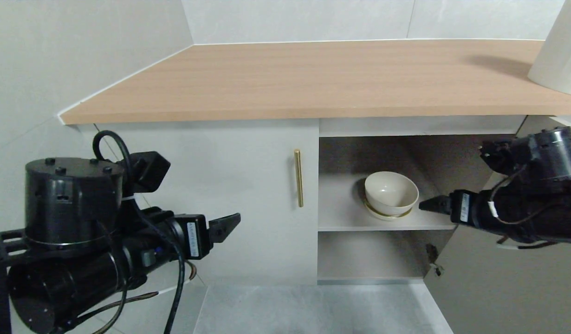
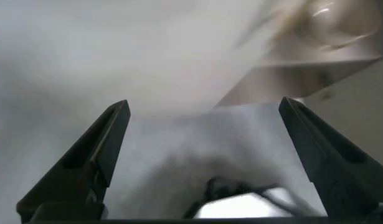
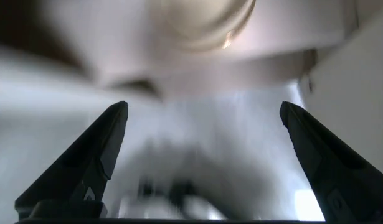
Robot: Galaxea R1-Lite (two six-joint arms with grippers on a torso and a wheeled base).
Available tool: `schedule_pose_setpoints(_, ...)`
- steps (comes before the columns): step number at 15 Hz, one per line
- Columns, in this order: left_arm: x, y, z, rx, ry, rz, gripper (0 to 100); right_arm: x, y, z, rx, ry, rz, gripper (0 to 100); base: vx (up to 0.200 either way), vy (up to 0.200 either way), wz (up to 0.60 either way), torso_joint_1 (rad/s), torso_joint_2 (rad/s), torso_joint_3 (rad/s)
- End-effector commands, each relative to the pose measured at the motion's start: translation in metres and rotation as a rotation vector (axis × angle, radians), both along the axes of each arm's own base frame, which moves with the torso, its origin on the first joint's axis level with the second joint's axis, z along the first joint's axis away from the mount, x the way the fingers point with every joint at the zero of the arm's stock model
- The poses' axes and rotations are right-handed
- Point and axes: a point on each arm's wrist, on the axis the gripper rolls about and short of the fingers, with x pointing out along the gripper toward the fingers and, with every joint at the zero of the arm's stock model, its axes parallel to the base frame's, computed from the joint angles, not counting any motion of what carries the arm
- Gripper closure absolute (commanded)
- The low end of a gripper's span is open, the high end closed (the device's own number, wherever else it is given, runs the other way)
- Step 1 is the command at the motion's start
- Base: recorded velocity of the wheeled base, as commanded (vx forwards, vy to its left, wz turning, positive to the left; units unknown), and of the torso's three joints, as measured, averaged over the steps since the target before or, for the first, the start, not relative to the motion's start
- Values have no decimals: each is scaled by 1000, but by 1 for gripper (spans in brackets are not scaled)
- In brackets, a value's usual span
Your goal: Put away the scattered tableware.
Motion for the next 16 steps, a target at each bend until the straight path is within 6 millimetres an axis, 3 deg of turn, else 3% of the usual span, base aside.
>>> schedule_pose_setpoints(1,-7,21,-7,1,14,57,0,-63,-11,31,37,-36,118,0,0,0,0,0,0,0)
schedule_pose_setpoints(3,-10,32,-4,-8,0,93,0,-78,-9,25,8,14,155,0,0,0,0,0,0,0)
schedule_pose_setpoints(8,-9,31,3,23,-34,79,0,-82,-3,19,-31,23,193,0,0,0,0,0,0,0)
schedule_pose_setpoints(16,-10,31,3,18,-36,77,0,-84,-5,14,-74,25,181,0,-200,0,0,3,2,5)
